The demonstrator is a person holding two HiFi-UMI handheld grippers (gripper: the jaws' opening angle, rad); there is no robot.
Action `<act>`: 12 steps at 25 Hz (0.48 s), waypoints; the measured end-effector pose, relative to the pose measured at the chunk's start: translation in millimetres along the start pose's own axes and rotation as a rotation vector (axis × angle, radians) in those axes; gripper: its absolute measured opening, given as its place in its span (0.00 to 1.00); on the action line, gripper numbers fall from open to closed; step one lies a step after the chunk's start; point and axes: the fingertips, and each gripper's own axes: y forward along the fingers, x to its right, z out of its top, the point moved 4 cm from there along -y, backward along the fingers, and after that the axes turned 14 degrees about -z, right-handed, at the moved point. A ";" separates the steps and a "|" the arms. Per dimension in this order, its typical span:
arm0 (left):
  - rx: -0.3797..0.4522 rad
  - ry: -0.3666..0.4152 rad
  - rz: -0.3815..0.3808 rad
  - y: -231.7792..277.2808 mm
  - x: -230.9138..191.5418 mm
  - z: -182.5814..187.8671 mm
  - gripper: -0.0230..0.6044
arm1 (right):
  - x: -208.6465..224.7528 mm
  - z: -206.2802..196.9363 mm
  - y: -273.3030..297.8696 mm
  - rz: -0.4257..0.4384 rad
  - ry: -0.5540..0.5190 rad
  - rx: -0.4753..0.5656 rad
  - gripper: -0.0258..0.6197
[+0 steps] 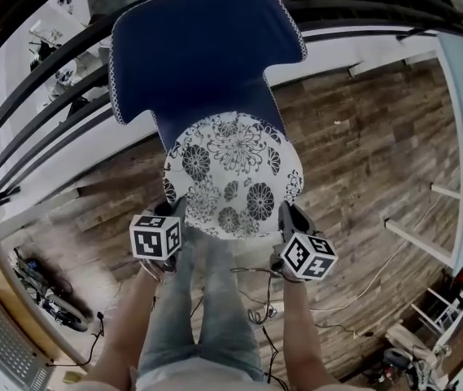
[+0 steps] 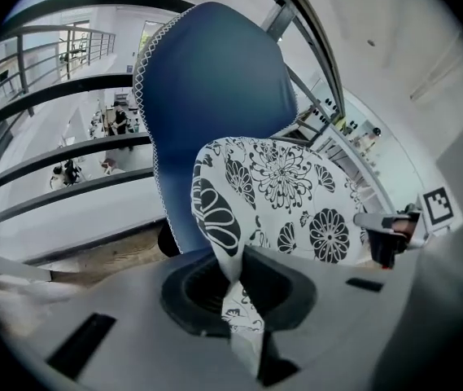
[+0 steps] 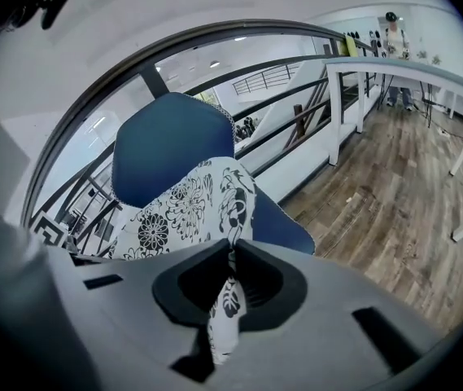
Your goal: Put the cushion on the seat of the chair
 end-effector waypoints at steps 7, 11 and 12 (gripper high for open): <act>0.021 -0.018 0.021 3.8 -6.0 3.2 0.08 | -0.2 10.8 16.5 0.016 0.040 0.004 0.08; 0.026 -0.046 0.032 26.2 -31.0 20.1 0.08 | -5.7 25.8 52.6 0.031 0.025 -0.019 0.08; 0.027 -0.053 0.036 29.5 -36.0 24.0 0.08 | -7.2 29.5 59.3 0.033 0.018 -0.023 0.08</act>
